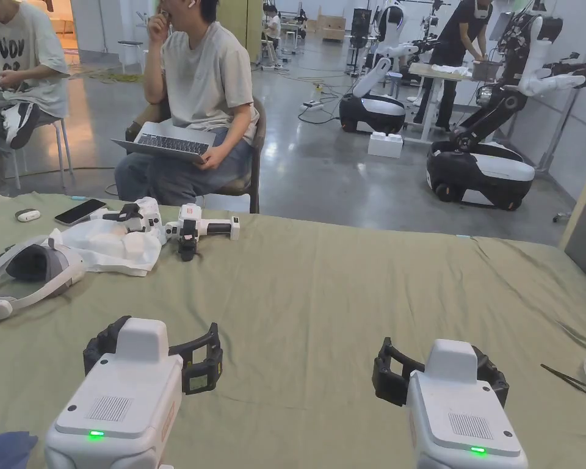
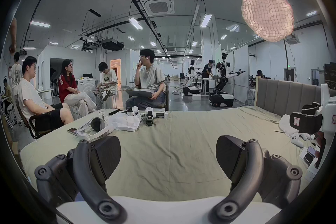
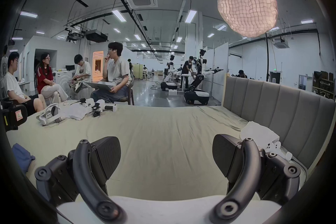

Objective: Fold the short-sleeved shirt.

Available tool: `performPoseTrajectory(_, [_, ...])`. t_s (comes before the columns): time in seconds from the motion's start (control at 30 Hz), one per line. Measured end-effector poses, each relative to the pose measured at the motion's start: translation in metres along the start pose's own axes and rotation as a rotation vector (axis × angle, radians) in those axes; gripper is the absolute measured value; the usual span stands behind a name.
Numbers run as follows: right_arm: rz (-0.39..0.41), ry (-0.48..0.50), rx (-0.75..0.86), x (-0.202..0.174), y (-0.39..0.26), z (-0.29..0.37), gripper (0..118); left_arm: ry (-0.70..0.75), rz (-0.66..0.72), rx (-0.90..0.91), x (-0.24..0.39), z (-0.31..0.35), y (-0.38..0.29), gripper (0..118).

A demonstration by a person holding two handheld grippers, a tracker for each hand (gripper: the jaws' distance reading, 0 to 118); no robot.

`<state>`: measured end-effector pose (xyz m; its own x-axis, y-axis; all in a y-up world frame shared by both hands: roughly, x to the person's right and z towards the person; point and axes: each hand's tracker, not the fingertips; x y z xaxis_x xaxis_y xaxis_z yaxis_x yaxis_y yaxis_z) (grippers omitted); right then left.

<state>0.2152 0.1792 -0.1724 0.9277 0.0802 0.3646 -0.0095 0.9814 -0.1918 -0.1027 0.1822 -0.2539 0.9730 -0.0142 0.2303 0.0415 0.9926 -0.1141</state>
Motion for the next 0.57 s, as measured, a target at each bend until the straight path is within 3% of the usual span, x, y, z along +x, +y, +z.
performPoseTrajectory(0.57, [-0.017, 0.008, 0.021, 0.0015, -0.0074, 0.0011, 105, 0.018, 0.002, 0.007, -0.0062, 0.0026, -0.0082, 107])
